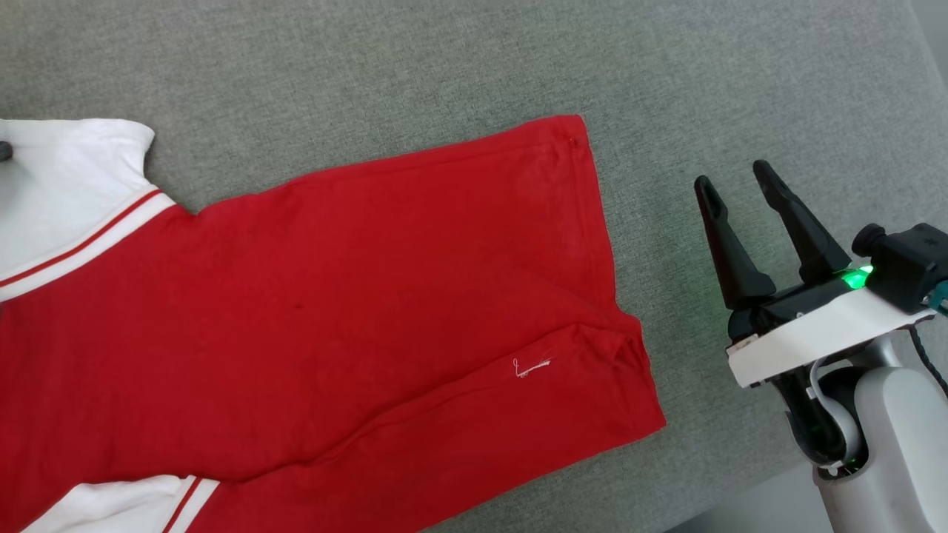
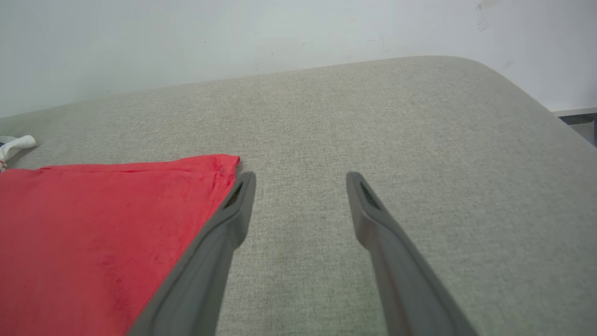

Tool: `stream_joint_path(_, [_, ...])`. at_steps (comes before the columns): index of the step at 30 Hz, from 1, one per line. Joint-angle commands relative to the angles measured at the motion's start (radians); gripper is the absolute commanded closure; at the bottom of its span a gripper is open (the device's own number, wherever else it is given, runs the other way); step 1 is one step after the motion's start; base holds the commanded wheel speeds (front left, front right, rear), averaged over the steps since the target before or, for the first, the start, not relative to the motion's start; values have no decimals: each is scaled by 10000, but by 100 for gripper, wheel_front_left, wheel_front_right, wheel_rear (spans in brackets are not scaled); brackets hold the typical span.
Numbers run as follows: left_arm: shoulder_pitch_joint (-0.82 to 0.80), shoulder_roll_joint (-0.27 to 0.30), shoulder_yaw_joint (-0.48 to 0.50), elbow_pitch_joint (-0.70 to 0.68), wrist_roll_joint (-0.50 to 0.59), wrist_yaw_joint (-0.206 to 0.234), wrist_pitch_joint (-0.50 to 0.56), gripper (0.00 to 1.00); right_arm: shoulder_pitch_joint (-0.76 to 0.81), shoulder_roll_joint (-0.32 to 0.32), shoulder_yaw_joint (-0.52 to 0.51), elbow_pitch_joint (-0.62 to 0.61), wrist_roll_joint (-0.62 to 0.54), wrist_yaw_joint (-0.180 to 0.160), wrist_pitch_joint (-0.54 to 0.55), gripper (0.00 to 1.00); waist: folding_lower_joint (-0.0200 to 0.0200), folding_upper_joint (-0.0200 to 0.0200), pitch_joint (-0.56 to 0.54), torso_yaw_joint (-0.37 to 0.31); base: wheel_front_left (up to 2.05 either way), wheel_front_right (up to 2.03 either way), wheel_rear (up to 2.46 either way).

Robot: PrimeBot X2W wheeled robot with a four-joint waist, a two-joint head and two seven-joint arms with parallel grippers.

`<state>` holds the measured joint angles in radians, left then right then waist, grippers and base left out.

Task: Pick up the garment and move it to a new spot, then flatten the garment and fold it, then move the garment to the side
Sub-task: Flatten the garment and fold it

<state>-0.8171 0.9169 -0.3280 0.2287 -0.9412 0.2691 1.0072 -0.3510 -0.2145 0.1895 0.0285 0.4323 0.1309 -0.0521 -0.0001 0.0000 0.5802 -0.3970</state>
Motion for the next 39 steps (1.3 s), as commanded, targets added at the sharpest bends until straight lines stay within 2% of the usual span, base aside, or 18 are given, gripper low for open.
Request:
stream_joint_path(1, [1004,-592,-603,538,-129,57,270,83,-238,-33,-10,31,124,-4,32,0,1,0,105,-56,0,0,0])
stream_joint_path(2, [1072,-759,-643,570,-211,76,262,100,-254,-70,-16,52,189,-4,94,0,1,0,122,-45,0,0,0])
stream_joint_path(5, [1136,-1105,-728,583,-266,-11,73,100,-289,-242,-35,71,505,-4,295,0,1,0,97,41,0,0,0])
stream_joint_path(10, [899,-1356,-784,756,-103,-275,-459,100,-600,-545,-21,296,1057,-4,1186,0,1,0,-202,324,0,0,0])
stream_joint_path(15, [213,-1552,-668,665,56,-592,-1146,100,-1455,-1061,275,806,1927,-4,3490,0,1,0,-584,860,0,0,0])
stream_joint_path(16, [213,-1552,-668,665,56,-592,-1146,100,-1455,-1061,275,806,1927,-4,3490,0,1,0,-584,860,0,0,0])
stream_joint_path(17, [-90,-1624,-649,510,189,-725,-1415,100,-1880,-1332,426,1004,2179,-4,4582,0,1,0,-667,1166,0,0,0])
stream_joint_path(21, [-631,-1879,-873,103,515,-1153,-1888,100,-2618,-1826,678,1305,2507,-4,6187,0,1,0,-709,1871,0,0,0])
stream_joint_path(22, [-631,-1879,-873,103,515,-1153,-1888,100,-2618,-1826,678,1305,2507,-4,6187,0,1,0,-709,1871,0,0,0])
stream_joint_path(23, [-823,-2067,-1033,-73,665,-1311,-2056,100,-2965,-1958,690,1514,2580,-4,6825,0,1,0,-631,2207,0,0,0])
stream_joint_path(30, [-1331,-2565,-1340,-548,952,-1708,-2590,100,-3900,-2071,687,2558,2418,-4,8293,0,1,0,-308,3022,0,0,0])
stream_joint_path(36, [-1409,-2714,-1458,-683,1052,-1848,-2830,100,-3864,-1783,911,3496,2376,-4,9402,0,1,0,-197,3219,0,0,0])
stream_joint_path(37, [-1400,-2737,-1479,-680,1064,-1861,-2870,100,-3845,-1714,970,3638,2363,-6,9633,46,1,0,-190,3239,0,0,0])
stream_joint_path(38, [-1392,-2756,-1500,-670,1072,-1875,-2906,100,-3814,-1639,1027,3691,2362,-4,9769,84,1,0,-190,3248,0,0,0])
stream_joint_path(39, [-1378,-2768,-1508,-648,1075,-1878,-2917,100,-3810,-1575,1053,3708,2380,-4,9883,100,1,0,-197,3250,0,0,0])
